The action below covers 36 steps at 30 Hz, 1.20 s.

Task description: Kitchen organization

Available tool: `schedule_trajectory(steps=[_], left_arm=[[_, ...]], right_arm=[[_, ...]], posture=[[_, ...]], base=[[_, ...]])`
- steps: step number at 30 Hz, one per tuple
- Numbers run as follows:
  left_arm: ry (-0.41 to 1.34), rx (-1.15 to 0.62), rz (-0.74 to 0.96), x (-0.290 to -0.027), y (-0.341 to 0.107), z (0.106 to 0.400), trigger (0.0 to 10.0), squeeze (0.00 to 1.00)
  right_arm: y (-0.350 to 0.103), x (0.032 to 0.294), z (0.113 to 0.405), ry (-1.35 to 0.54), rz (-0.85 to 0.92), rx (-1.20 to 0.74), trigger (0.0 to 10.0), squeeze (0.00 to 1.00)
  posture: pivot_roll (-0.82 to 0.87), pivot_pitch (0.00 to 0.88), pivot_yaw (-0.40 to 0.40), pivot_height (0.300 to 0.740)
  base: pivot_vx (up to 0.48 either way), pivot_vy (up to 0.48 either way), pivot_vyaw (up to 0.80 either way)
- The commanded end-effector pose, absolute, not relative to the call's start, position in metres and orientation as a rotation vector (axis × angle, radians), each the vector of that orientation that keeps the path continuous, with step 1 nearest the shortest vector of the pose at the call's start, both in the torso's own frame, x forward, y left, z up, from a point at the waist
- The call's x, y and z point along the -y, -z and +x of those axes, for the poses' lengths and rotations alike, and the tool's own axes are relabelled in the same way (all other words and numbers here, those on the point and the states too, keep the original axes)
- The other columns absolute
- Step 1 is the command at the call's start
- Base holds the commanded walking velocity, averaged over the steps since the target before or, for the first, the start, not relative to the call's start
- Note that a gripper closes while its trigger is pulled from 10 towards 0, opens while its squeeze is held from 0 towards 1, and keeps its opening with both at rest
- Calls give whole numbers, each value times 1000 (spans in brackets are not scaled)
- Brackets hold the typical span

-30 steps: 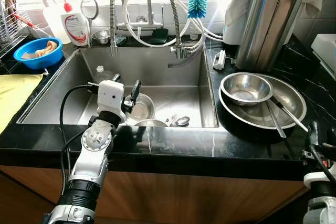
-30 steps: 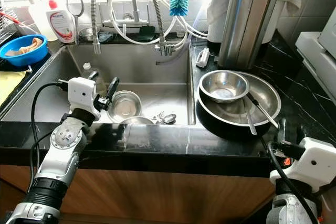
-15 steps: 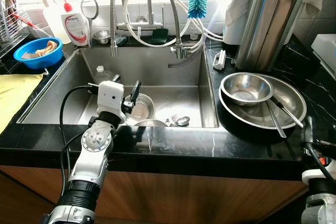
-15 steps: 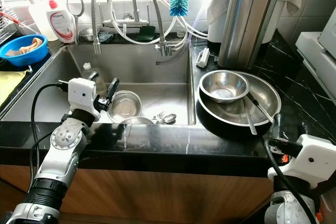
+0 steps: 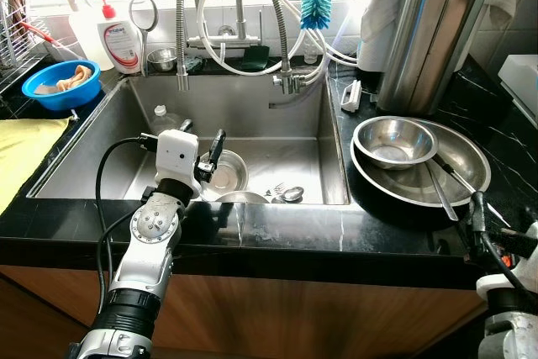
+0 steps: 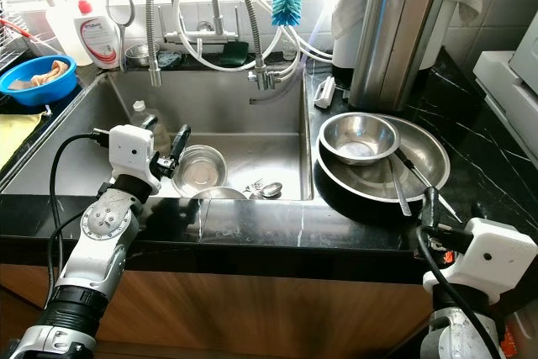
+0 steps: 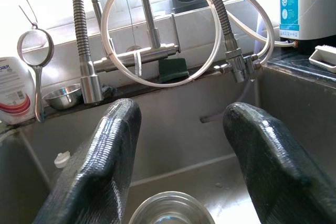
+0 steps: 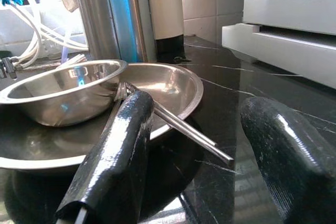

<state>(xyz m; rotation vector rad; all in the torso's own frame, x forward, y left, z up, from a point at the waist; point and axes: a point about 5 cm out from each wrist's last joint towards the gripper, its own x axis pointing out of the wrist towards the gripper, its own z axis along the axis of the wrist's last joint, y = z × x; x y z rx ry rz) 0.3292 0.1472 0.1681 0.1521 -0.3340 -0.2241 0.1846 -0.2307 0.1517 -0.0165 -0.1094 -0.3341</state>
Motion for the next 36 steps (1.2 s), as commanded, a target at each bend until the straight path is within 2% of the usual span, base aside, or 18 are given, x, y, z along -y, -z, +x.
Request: schedule_trajectory(steps=[1,12,13,14,15,36], left_arm=[[218,337,179,-151,-169,328,10000,0],[220,336,179,-151,-168,327,10000,0],[220,336,179,-151,-168,327,10000,0],[220,336,179,-151,-168,327,10000,0],[221,336,178,-151,-168,327,10000,0],[217,335,180,-151,-169,327,10000,0]], right_arm=[[-147,230,184,333,-8,81,10000,0],[-140,228,186,321,-19,34,10000,0],[-139,228,186,322,-22,31,4863,0],[-139,228,186,324,-24,28,3725,0],[-139,228,186,325,-25,27,0,0],[-144,225,188,311,-20,45,0,0]], posture=[[-94,0,69,740],[-93,0,67,740],[-92,0,66,740],[-94,0,67,740],[-94,0,67,740],[-96,0,67,740]], base=[[0,0,0],[0,0,0],[0,0,0],[0,0,0],[0,0,0],[0,0,0]])
